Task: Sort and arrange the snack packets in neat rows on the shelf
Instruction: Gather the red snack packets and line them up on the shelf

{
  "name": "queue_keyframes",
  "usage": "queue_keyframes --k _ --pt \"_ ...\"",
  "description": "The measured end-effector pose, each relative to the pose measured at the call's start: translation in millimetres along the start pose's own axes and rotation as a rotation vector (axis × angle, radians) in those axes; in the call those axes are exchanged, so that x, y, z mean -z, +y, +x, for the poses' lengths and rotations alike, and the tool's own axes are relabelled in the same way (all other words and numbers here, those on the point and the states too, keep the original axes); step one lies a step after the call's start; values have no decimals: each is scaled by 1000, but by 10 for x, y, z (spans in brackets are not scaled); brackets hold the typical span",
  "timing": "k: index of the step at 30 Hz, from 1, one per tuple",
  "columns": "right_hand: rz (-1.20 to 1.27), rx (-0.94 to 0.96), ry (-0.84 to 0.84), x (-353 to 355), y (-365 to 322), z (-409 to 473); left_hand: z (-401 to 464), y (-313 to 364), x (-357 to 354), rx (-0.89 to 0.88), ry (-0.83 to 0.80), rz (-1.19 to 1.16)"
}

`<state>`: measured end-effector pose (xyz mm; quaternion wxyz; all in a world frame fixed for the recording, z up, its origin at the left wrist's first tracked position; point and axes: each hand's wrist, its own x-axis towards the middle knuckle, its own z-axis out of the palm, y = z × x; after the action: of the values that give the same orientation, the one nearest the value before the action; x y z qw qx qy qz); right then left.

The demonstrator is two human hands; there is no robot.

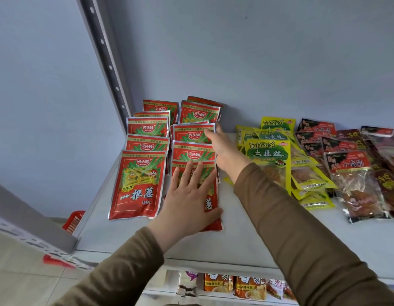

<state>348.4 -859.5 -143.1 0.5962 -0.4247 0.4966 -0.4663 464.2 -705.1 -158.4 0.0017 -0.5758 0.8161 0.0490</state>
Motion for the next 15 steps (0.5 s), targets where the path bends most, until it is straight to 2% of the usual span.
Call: queue_keyframes --k 3,7,11,15 --pt "-3 12 -7 -8 21 -11 -12 -94 55 -35 -57 -1" --pt "10 56 74 39 -24 40 1 -127 110 -48 -113 -10" --pt "-15 79 41 78 -131 81 -10 -122 149 -52 -129 -36" --pt "3 79 116 91 -141 153 85 -147 303 -36 -23 -134"
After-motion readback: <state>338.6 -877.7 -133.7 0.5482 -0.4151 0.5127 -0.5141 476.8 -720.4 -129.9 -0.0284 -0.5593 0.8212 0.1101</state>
